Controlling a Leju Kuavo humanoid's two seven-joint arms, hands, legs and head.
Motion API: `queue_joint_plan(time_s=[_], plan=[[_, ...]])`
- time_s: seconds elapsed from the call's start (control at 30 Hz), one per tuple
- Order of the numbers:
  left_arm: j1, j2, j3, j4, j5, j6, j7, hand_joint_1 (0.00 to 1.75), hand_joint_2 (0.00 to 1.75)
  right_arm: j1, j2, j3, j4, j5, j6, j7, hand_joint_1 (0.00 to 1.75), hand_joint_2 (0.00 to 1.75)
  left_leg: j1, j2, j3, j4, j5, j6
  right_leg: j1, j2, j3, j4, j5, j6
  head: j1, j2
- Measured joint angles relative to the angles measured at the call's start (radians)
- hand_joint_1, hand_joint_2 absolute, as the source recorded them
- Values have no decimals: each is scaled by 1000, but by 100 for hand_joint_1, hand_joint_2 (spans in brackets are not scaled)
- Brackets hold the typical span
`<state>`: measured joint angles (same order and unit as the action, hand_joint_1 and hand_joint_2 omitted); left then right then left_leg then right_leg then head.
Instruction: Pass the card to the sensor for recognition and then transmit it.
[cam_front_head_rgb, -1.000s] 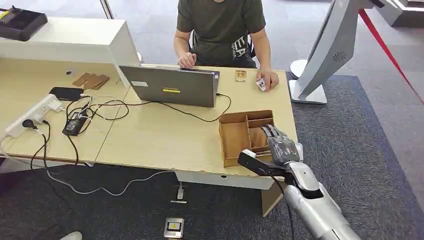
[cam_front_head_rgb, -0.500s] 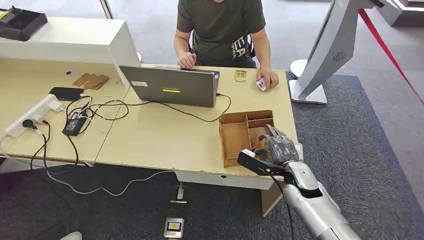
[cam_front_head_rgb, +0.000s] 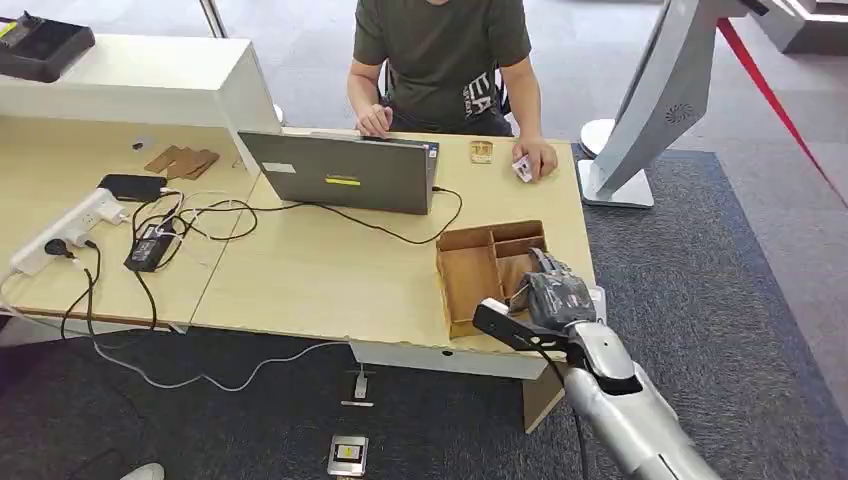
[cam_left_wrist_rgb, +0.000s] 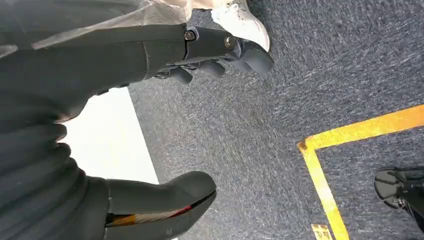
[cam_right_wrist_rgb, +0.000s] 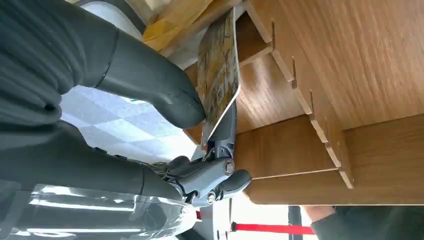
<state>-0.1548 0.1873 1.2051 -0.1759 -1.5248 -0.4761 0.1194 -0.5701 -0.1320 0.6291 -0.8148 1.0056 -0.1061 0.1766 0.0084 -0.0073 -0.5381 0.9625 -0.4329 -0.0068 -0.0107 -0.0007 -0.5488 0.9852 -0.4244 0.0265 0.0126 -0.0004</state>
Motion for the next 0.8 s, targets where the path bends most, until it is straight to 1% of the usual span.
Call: queue_joint_plan(time_s=[0.47,0.8], plan=[[0,0,0,0,0,0,0,0,175,-34,1,0,-2,3,-9,0,175,175,0,0,0,0,0,0,0,0,0,0,0,0,0,0],[0,0,0,0,0,0,0,0,175,-60,-1,-3,-22,-18,-16,0,175,175,0,0,0,0,0,0,0,0,0,0,0,0,0,0]])
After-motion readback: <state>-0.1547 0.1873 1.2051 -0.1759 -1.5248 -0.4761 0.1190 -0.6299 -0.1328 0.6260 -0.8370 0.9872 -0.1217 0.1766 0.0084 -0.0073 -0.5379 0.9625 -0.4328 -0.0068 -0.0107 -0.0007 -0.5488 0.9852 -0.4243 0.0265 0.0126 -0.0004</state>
